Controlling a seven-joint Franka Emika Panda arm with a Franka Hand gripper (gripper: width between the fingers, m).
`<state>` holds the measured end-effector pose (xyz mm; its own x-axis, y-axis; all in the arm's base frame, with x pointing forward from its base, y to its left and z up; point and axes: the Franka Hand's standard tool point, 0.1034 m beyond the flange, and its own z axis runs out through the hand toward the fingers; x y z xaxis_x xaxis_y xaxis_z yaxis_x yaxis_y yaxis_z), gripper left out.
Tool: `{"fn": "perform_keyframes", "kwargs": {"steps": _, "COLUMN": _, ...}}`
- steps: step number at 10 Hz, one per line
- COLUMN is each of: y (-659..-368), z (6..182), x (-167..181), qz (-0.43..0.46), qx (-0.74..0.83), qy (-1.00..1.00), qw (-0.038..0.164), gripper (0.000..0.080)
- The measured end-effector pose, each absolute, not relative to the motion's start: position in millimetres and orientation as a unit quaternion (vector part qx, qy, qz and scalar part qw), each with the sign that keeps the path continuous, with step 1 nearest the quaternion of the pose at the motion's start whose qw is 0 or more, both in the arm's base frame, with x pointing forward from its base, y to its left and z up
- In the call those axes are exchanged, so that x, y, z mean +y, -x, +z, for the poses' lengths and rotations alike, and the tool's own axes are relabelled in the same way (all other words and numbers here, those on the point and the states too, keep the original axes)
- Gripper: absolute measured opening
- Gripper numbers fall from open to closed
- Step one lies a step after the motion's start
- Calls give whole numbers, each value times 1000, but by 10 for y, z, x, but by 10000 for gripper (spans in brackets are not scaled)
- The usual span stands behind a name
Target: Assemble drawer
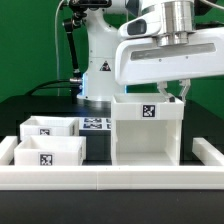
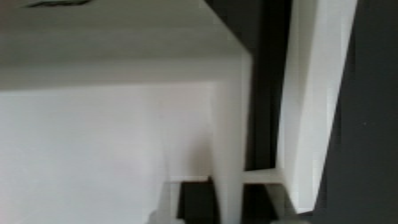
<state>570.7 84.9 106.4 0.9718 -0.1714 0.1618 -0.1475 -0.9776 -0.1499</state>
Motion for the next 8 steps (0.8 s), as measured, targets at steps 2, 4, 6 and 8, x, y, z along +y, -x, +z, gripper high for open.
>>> {"fn": "perform_keyframes", "kwargs": {"steps": 2, "y": -5710, "z": 1050, "x": 912, "qz": -84, "qx": 158, "qy": 981, "qw": 77, "gripper": 41}}
{"fn": "perform_keyframes", "kwargs": {"steps": 4, "y": -5742, "z": 1055, "x": 936, "qz": -82, "qx": 212, "qy": 970, "qw": 83, "gripper": 44}}
{"fn": "perform_keyframes", "kwargs": {"steps": 6, "y": -5783, "z": 1068, "x": 917, "qz": -86, "qx": 271, "qy": 954, "qw": 92, "gripper": 45}}
{"fn": "perform_keyframes", "kwargs": {"steps": 8, "y": -5821, "z": 1111, "x": 915, "qz": -90, "qx": 312, "qy": 940, "qw": 101, "gripper": 46}}
